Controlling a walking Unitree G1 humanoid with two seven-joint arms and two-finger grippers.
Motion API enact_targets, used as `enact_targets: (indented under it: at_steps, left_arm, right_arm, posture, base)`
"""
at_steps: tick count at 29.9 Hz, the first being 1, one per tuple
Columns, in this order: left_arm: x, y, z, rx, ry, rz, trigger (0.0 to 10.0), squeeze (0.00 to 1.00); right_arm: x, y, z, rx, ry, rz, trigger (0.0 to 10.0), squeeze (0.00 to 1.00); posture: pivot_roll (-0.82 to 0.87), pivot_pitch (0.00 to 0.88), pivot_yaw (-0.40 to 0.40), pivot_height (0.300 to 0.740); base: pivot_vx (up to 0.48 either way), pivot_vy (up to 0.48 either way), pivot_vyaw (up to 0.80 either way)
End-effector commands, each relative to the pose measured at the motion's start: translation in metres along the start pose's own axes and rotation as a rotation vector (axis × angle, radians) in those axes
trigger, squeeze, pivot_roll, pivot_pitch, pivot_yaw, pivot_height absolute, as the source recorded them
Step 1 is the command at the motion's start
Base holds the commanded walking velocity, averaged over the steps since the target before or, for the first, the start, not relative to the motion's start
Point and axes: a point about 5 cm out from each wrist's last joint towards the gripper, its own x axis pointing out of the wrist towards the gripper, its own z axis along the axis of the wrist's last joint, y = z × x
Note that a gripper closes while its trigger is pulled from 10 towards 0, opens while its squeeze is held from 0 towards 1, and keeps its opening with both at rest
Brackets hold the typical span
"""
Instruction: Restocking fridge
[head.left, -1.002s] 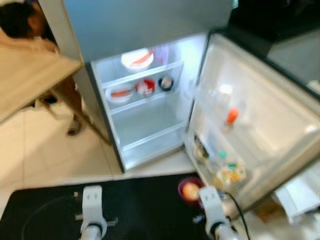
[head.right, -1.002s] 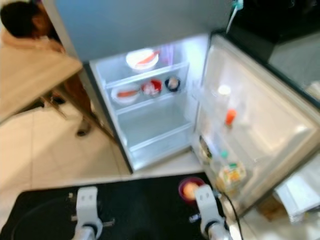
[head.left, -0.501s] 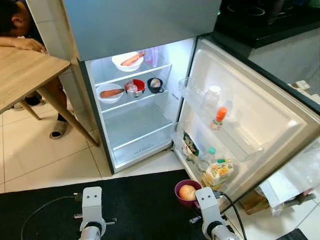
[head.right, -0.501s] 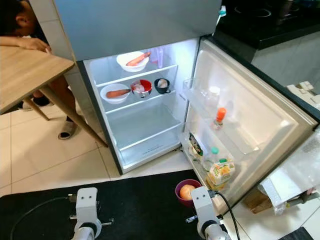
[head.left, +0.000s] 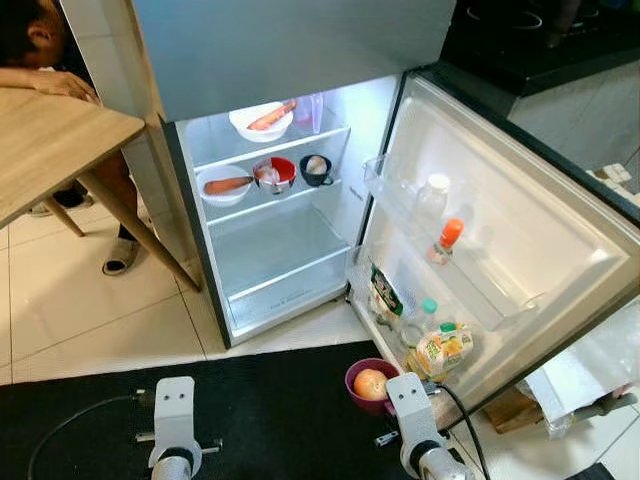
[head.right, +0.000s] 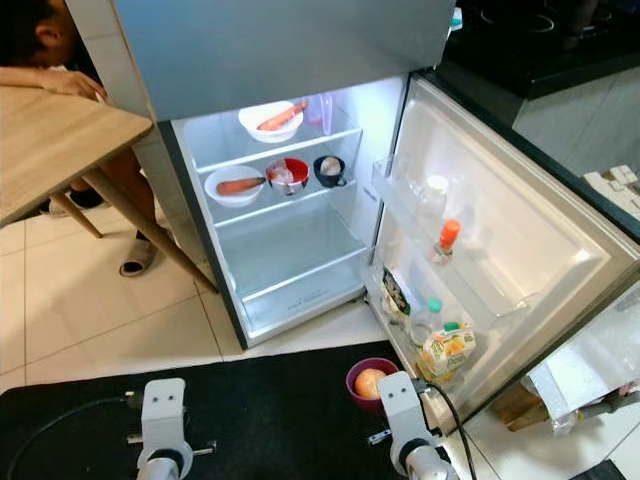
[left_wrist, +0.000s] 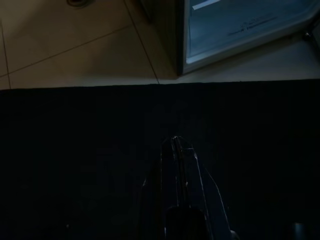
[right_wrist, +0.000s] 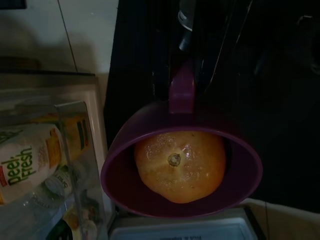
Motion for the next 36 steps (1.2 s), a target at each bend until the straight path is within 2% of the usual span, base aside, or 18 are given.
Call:
enact_targets:
  at_steps: [1,10,24,32,36]
  left_arm:
    - [-0.0012,0.0048,-0.0032,0.019,0.016,0.007,10.0,0.00]
    - [-0.0006,0.0048,-0.0021,0.020,0.014,0.003,10.0,0.00]
    - [-0.0008,0.0046,-0.0022,0.018,0.012,0.002,10.0,0.00]
    - [-0.0008,0.0057,-0.0021,0.021,0.012,0.002,10.0,0.00]
    - [-0.0006,0.0057,-0.0018,0.021,0.011,0.003,10.0,0.00]
  right_arm:
    - [-0.0003,0.0003,-0.0013,0.002,0.008,0.002,10.0,0.00]
    - [-0.0002,0.0040,-0.0008,-0.015,0.003,0.021,10.0,0.00]
    - [0.0002,0.0029,0.0000,-0.030,0.002,0.017,10.0,0.00]
    - [-0.0001,0.0017,-0.0005,-0.003,0.002,0.002,10.0,0.00]
    - [0.0002,0.0038,0.0006,-0.036,-0.005,0.027,10.0,0.00]
  posture:
    - [-0.06,0.061,-0.018,0.731]
    - [-0.06,0.061,-0.016,0.731]
    - [-0.06,0.065,-0.017,0.731]
    - [-0.05,0.064,-0.015,0.731]
    - [-0.05,0.062,-0.017,0.731]
  base:
    - [0.334,0.000,0.00]
    - [0.331,0.000,0.00]
    - [0.334,0.000,0.73]
    - [0.336,0.000,0.00]
    - [0.334,0.000,0.00]
